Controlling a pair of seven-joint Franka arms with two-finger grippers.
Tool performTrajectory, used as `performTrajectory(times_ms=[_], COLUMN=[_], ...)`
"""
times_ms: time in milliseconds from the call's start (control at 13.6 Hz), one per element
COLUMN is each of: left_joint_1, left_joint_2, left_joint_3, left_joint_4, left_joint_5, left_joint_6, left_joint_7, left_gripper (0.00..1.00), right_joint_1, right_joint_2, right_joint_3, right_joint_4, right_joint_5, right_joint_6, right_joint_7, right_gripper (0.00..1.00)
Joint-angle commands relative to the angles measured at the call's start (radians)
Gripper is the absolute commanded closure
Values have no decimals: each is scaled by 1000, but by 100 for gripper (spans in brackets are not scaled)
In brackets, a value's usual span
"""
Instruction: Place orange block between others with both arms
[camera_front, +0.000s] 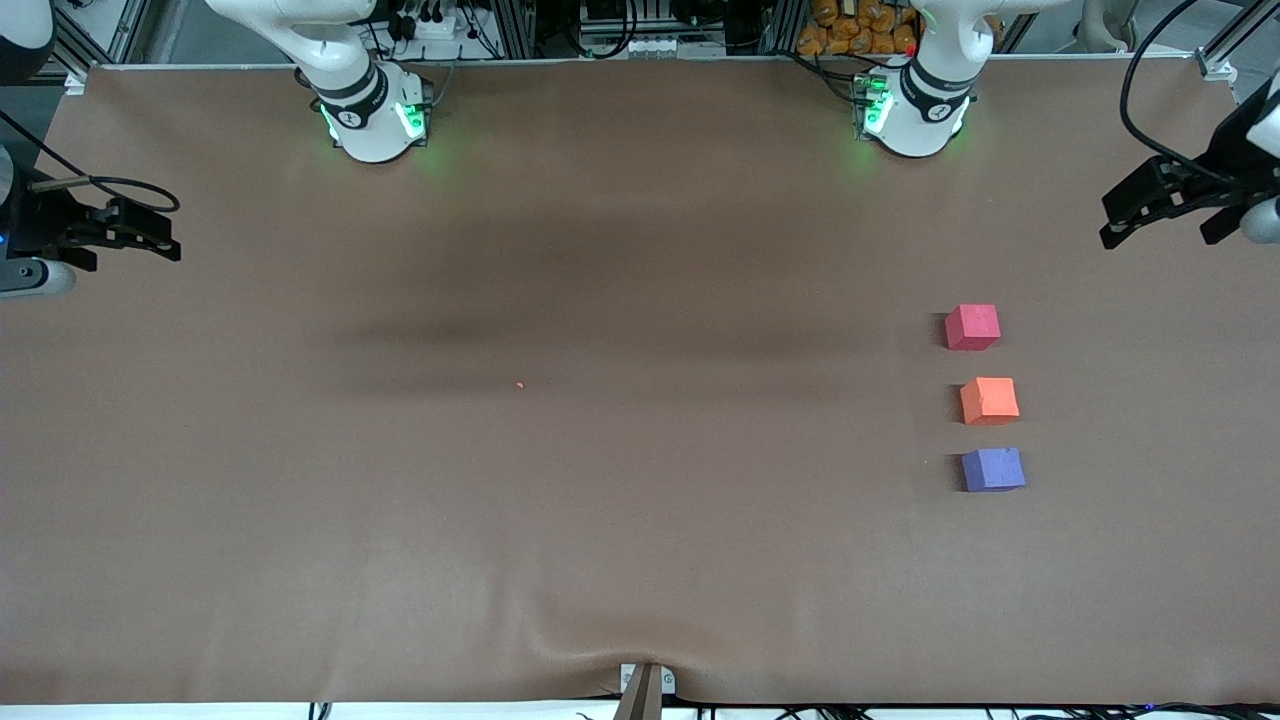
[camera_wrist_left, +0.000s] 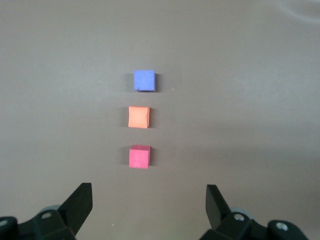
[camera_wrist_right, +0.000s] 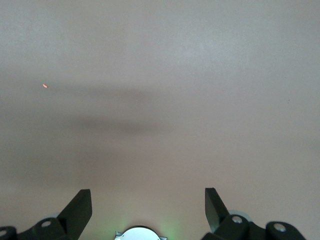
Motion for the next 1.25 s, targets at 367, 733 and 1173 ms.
performTrajectory(times_ms=[367, 733, 1173], left_joint_1=[-98, -96, -83], left_joint_2=[-18, -36, -32], left_joint_3=[121, 116, 108], left_joint_4=[-4, -16, -15], left_joint_5=[-29, -27, -19], left_joint_6=[-44, -61, -61], left_joint_7=[26, 31, 45], left_gripper=[0, 0, 0], right_joint_1=[10, 10, 10], right_joint_2=[3, 3, 3], right_joint_3=[-2, -2, -2], right_joint_4=[7, 8, 7], right_joint_5=[-15, -16, -16], right_joint_6=[-2, -2, -2], right_joint_7=[15, 15, 15], right_gripper=[0, 0, 0])
